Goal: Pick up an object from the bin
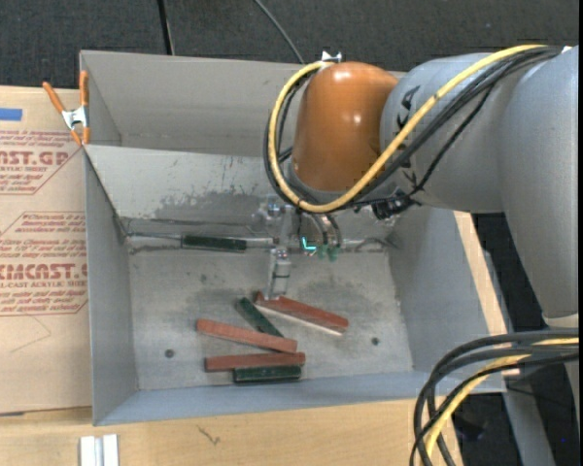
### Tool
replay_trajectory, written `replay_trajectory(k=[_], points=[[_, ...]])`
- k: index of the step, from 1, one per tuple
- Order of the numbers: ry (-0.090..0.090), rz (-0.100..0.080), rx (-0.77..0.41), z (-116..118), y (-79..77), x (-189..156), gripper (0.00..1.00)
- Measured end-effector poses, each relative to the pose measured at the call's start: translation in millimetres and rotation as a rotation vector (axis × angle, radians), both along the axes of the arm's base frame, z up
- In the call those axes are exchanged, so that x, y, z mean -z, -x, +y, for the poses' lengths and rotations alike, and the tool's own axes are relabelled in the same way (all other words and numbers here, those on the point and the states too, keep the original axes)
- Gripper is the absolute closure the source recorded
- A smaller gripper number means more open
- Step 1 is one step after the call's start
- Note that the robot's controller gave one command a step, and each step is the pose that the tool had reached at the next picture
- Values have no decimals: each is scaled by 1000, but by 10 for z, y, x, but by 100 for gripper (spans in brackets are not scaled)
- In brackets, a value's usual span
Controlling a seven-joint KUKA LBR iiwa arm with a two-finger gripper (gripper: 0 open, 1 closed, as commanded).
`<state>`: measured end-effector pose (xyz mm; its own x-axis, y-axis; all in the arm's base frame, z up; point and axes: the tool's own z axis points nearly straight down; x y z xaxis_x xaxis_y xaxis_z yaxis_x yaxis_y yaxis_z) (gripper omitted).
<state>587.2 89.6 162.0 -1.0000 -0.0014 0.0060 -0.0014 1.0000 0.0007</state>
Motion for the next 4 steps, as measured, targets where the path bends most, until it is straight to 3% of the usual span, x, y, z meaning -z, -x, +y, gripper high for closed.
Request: replay_trajectory(k=[1,2,3,4], points=[[-1,-8,1,-3,-18,-47,0],[0,-18,-96,8,132,216,0],[-1,-6,-172,-16,600,699,0],[-1,-7,-126,-378,473,918,100]])
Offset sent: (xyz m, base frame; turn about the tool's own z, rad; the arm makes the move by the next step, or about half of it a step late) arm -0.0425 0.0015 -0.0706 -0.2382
